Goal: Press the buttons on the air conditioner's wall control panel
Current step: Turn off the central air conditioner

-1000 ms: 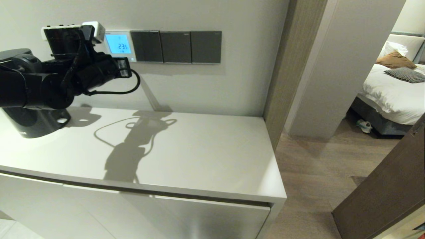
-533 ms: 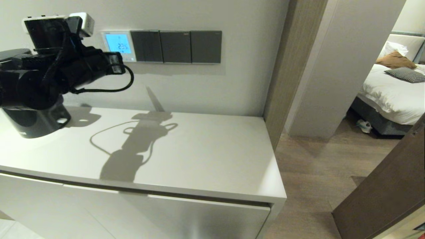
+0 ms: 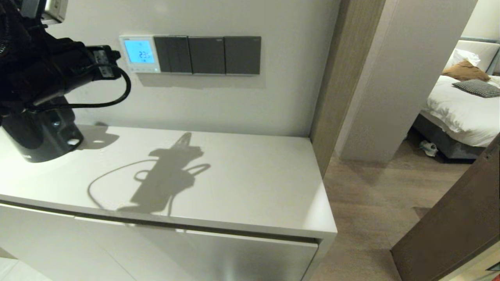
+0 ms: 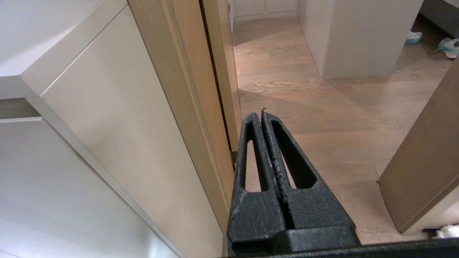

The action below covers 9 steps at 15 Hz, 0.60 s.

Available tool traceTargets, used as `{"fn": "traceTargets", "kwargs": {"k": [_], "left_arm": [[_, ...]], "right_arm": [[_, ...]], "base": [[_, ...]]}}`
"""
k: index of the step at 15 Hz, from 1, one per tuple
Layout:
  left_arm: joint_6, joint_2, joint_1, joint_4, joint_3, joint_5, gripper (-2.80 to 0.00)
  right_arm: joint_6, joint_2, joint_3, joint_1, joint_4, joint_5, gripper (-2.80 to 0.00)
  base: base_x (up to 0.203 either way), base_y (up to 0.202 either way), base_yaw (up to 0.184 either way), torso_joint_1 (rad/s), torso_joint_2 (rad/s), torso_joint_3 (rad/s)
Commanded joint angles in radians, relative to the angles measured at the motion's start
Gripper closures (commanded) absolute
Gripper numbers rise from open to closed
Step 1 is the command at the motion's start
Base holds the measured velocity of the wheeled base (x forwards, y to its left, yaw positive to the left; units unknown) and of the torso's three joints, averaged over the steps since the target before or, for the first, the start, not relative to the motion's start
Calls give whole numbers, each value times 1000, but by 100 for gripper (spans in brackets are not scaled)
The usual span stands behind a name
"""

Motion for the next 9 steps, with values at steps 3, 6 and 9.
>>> {"fn": "traceTargets", "kwargs": {"k": [3,6,9], "left_arm": [[1,-209,1,-3,155,4,0],[0,-331,20,-3,257,4,0],[3,-452,27,-2,377,48,0]], "right_arm": [[0,1,2,0,0,0,0],[0,1,2,0,0,0,0],[0,1,2,0,0,0,0]], "base": [[0,0,0,0,0,0],[0,0,0,0,0,0],[0,0,0,0,0,0]]}}
